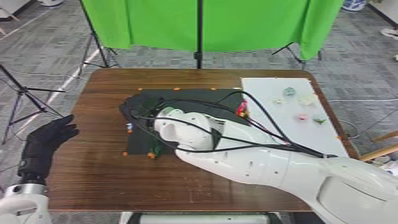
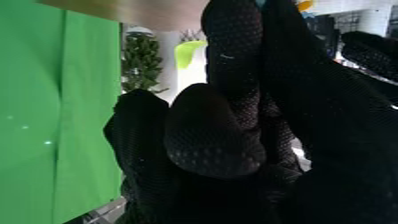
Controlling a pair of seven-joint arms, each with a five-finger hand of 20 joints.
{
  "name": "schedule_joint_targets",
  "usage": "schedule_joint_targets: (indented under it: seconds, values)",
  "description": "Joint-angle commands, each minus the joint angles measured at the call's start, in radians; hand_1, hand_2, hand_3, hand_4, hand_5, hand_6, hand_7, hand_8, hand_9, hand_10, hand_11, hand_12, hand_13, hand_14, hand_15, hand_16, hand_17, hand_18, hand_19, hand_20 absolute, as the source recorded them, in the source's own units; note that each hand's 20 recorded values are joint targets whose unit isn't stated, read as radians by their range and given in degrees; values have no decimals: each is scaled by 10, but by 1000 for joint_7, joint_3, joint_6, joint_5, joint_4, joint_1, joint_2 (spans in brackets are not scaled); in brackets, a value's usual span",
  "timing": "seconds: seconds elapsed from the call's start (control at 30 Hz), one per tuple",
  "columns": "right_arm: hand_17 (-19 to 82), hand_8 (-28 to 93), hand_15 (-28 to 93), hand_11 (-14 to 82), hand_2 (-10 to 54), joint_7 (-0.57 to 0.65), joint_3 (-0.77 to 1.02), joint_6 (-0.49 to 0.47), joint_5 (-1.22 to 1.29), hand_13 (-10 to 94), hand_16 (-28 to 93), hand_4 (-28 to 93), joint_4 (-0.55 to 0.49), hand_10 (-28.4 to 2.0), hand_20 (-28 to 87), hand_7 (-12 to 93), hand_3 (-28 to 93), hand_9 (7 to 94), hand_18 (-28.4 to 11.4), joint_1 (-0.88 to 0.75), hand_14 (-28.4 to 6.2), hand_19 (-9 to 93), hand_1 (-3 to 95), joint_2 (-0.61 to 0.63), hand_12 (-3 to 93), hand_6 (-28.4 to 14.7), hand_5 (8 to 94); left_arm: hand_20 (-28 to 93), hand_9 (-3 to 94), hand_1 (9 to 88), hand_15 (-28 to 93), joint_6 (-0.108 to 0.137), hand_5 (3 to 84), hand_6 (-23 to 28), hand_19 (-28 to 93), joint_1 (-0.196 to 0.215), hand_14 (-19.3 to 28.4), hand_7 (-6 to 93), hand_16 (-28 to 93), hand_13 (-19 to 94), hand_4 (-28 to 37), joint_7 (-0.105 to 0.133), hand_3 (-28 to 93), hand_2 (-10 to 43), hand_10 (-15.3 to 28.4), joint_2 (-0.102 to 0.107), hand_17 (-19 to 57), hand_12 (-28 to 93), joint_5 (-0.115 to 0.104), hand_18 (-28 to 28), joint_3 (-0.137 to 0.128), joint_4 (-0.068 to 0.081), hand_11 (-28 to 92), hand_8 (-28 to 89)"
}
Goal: Arrange flowers
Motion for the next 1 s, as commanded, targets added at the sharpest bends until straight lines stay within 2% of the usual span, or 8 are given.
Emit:
schedule_joint_targets:
  seconds: [0.03, 0.27, 0.53, 0.83, 1.0]
  values:
    - [631, 56, 652, 468, -95, 24, 1, -43, -26, 896, 371, -198, -3, -81, 612, 247, 614, 844, -133, 0, -9, 932, 546, 4, 344, 27, 732, 232, 466, 233, 247, -26, 507, 20, 193, -5, 187, 139, -31, 404, -283, -25, 657, 206, 149, -12, 139, 102, 18, 147, 11, 14, 207, -74]
    - [624, 55, 651, 463, -95, 17, 14, -87, -30, 890, 374, -198, -8, -82, 603, 245, 613, 837, -135, -7, -9, 932, 531, 20, 351, 28, 713, 230, 465, 235, 245, -40, 503, 19, 191, -7, 187, 137, -30, 401, -283, -44, 656, 195, 150, -10, 136, 103, 22, 147, 10, 16, 206, -74]
    - [615, 50, 650, 464, -95, 9, 31, -162, -39, 886, 374, -198, -26, -84, 597, 238, 624, 833, -136, -13, -11, 932, 512, 38, 345, 29, 692, 227, 463, 240, 244, -49, 500, 20, 188, 6, 188, 133, -29, 400, -283, -57, 656, 179, 149, -8, 135, 103, 29, 145, -2, 9, 205, -72]
    - [610, 36, 652, 470, -95, 14, 48, -166, -11, 882, 370, -211, -56, -86, 592, 223, 670, 830, -137, -5, -13, 932, 476, 54, 334, 33, 670, 228, 463, 248, 244, -56, 500, 20, 184, 16, 188, 133, -29, 400, -283, -70, 658, 165, 149, -6, 135, 103, 37, 144, -9, 2, 205, -71]
    - [609, 20, 652, 481, -95, 34, 98, -173, 32, 882, 370, -213, -139, -88, 592, 216, 683, 827, -139, -1, -13, 932, 458, 101, 317, 35, 663, 228, 463, 249, 244, -60, 501, 21, 183, 29, 187, 132, -29, 400, -283, -79, 661, 159, 149, -8, 135, 103, 44, 144, -19, -7, 204, -71]
